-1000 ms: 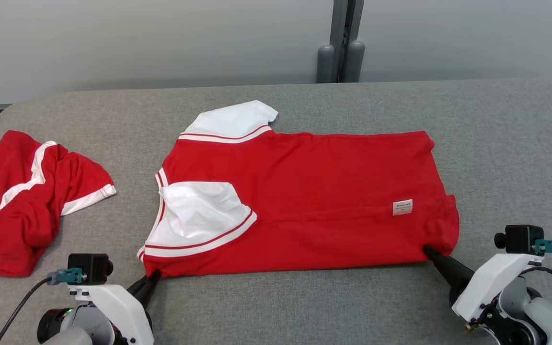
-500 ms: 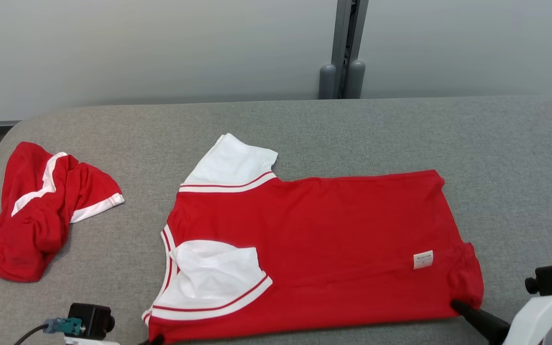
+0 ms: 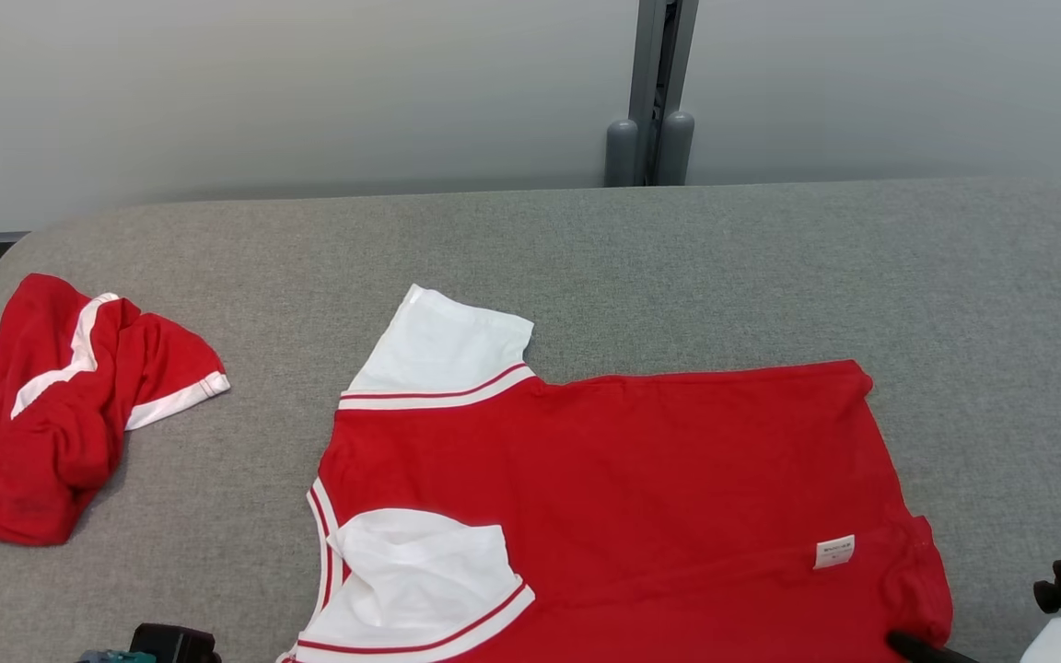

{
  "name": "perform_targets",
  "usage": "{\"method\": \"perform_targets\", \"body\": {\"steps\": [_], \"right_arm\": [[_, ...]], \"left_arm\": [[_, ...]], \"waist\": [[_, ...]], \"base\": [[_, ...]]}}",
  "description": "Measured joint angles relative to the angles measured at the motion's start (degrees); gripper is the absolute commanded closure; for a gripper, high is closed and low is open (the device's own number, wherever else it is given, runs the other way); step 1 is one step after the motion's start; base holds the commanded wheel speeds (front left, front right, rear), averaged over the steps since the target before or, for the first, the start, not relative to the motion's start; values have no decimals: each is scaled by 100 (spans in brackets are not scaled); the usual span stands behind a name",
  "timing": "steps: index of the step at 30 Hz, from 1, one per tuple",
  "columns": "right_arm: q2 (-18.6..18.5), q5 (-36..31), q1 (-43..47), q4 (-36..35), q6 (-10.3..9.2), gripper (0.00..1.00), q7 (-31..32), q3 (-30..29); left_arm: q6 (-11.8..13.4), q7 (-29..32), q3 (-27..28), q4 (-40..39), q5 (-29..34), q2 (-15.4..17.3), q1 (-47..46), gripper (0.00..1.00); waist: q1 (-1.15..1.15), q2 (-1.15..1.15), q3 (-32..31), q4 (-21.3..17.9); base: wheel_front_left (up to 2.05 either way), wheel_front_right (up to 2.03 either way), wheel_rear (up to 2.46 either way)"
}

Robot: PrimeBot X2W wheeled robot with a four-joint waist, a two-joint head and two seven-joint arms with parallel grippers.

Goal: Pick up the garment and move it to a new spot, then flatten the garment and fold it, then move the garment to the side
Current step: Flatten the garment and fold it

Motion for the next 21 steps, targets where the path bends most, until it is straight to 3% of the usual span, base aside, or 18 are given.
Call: {"method": "perform_targets", "body": {"steps": [3,4,5,6,7,21], "right_arm": [[59,-51,22,-8,0,100,121,-97],[82,-52,50,5,0,85,165,-138],[103,-58,88,33,0,51,209,-187],[122,-73,114,66,0,0,248,-233],[141,-92,120,98,0,0,277,-269],[398,-512,414,26,0,0,625,-1207]], "left_arm": [[24,25,4,-19,0,-1,-4,100],[26,51,3,-13,-1,-1,-5,100],[27,58,-1,-5,-14,-2,-5,92],[27,91,-3,2,-43,-4,-5,55],[33,101,-4,9,-45,-9,-4,0],[224,32,57,-66,30,90,-21,0]], "waist": [[0,0,26,-5],[0,0,30,-5],[0,0,31,-5],[0,0,32,-5],[0,0,33,-5],[0,0,11,-28]], "base": [[0,0,0],[0,0,0],[0,0,0],[0,0,0],[0,0,0],[0,0,0]]}}
